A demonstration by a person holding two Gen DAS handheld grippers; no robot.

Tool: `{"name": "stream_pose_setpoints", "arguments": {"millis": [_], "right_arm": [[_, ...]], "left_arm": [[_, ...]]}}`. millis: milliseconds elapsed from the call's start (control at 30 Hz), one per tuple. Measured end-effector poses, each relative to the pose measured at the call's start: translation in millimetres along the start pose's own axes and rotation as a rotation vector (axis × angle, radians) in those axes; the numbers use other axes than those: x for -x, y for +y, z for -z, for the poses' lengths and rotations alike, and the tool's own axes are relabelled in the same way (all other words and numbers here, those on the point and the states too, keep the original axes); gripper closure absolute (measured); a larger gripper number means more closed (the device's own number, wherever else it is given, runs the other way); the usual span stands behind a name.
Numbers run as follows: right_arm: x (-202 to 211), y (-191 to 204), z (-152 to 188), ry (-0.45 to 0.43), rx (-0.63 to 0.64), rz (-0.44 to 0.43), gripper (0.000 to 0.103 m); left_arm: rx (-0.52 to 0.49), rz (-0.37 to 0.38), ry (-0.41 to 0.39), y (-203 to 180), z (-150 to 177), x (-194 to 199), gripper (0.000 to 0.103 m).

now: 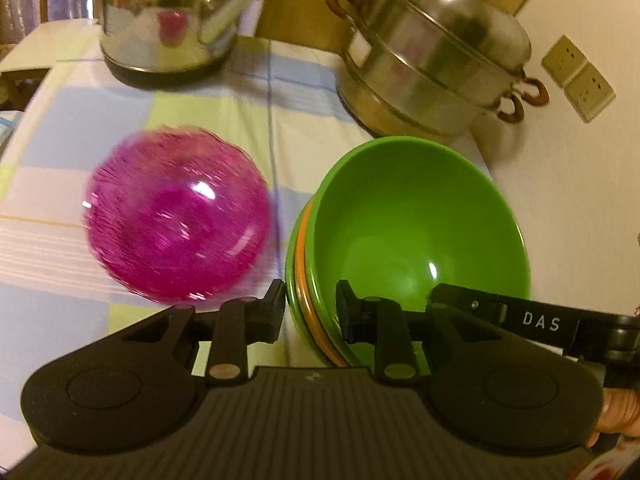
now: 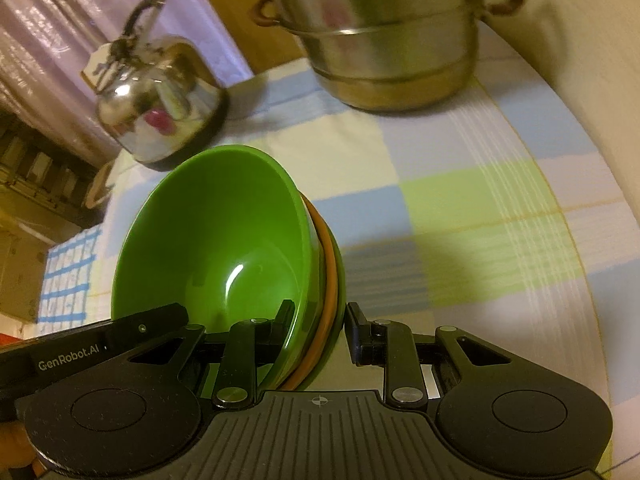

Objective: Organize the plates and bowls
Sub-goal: 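Lift the bowl stack with both grippers and carry it over the pink dishes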

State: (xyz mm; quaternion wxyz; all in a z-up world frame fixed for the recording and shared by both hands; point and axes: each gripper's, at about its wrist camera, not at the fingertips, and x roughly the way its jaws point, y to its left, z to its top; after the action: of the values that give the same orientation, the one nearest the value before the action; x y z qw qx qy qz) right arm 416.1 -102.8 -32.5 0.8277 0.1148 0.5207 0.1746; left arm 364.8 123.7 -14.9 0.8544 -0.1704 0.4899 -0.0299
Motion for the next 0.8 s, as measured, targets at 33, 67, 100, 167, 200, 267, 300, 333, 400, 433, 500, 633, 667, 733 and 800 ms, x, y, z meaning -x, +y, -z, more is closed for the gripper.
{"name": "stream_pose_setpoints", "arguments": {"millis": [33,67,100,167,200,267,300,333,400,433,500,633,667,733,800], "right_arm": [[0,6,-2,-0.004,0.005,-0.005,0.076],[0,14,-5,-0.007,0.012,-0.009,0.076],[-1,20,-7,-0.009,0.02,-0.013,0.076],[-4,33,-10,-0.01,0.036,-0.02,0.076],[-6,40,-12,-0.009,0.043,-0.025,0.076],[-11,52,-16,-0.004,0.054,-0.036,0.076],[-14,57,-16,-0.001,0.057,-0.043,0.076],[-17,62,-17,0.003,0.06,-0.049,0.076],[-24,72,-20,0.009,0.065,-0.061,0.076],[-27,77,-22,0.012,0.069,-0.065,0.076],[-34,86,-25,0.016,0.074,-0.074,0.076],[-48,98,-32,0.024,0.084,-0.083,0.076],[-52,101,-34,0.027,0.085,-0.085,0.076],[-61,104,-36,0.036,0.084,-0.088,0.076],[-70,106,-39,0.045,0.079,-0.09,0.076]], "left_arm": [[0.002,-0.006,-0.004,5,-2,4,0.079],[0.003,-0.01,-0.007,9,-4,7,0.079],[0.004,-0.016,-0.009,14,-6,10,0.079],[0.002,-0.027,-0.013,23,-10,15,0.079],[0.0,-0.033,-0.015,27,-12,18,0.079],[-0.002,-0.046,-0.022,38,-17,23,0.079],[-0.002,-0.052,-0.024,42,-20,25,0.079],[0.0,-0.057,-0.027,47,-23,27,0.079],[0.006,-0.068,-0.033,57,-28,30,0.079],[0.008,-0.072,-0.035,61,-30,30,0.079],[0.014,-0.082,-0.037,70,-35,30,0.079],[0.03,-0.092,-0.035,86,-42,25,0.079],[0.038,-0.092,-0.035,90,-45,22,0.079],[0.046,-0.095,-0.031,97,-49,17,0.079],[0.044,-0.101,-0.028,102,-51,13,0.079]]}}
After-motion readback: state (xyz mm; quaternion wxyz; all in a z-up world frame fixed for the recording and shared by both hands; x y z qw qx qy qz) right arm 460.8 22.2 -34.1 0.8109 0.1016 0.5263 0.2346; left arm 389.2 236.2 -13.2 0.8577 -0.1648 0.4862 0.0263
